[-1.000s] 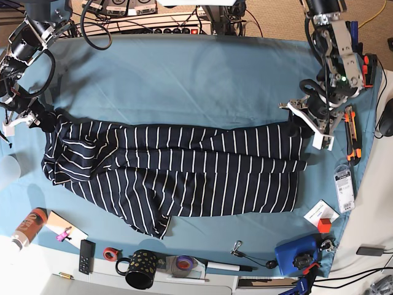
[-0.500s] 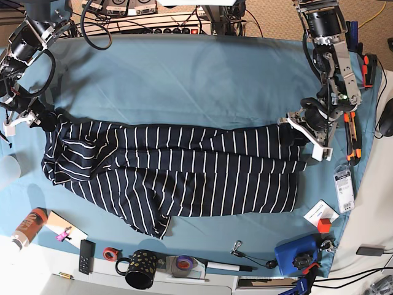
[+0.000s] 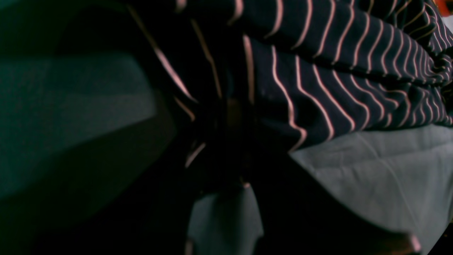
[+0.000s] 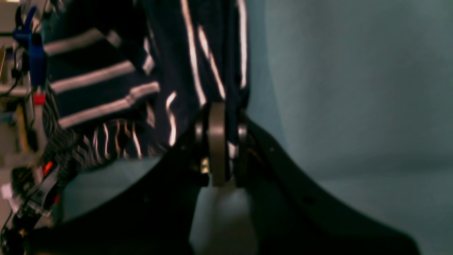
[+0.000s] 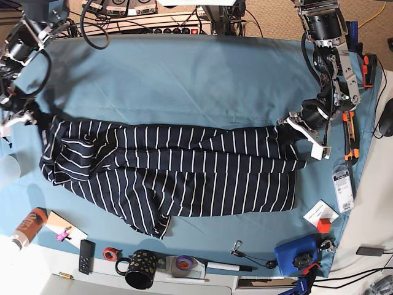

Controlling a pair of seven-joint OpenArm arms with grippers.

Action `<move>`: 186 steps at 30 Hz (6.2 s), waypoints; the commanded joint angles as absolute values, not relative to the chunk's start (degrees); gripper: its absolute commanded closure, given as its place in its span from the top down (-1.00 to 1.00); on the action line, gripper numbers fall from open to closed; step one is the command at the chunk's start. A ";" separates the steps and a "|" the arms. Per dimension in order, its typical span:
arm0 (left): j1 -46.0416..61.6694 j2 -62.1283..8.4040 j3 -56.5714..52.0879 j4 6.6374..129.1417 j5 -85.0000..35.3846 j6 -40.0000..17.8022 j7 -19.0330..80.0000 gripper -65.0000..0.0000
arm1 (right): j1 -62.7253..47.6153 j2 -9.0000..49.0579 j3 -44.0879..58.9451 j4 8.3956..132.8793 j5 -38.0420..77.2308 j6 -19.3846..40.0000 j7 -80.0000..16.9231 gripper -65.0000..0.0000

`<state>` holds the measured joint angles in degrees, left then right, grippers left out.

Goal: Layout the t-shirt on the table in an organized manner, then fold the t-shirt properly
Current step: 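Grasp the shirt end with the left gripper and pull it outward, then lower the right gripper onto the shirt end near the sleeve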

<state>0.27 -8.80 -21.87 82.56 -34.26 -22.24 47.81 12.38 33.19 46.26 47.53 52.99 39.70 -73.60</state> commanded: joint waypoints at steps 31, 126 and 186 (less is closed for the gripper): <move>-2.42 -16.05 -24.18 85.60 -37.76 -22.46 66.08 -1.00 | 13.32 44.75 46.46 48.38 54.52 40.00 -76.77 -1.00; 17.15 -22.22 -50.37 101.86 -50.43 -27.09 68.99 -0.29 | -7.46 43.88 46.50 50.11 81.65 40.00 -80.00 -0.61; 17.12 -21.10 -50.33 101.86 -50.41 -27.05 67.46 -0.29 | -14.28 33.45 45.71 83.79 56.21 40.00 -80.00 -0.31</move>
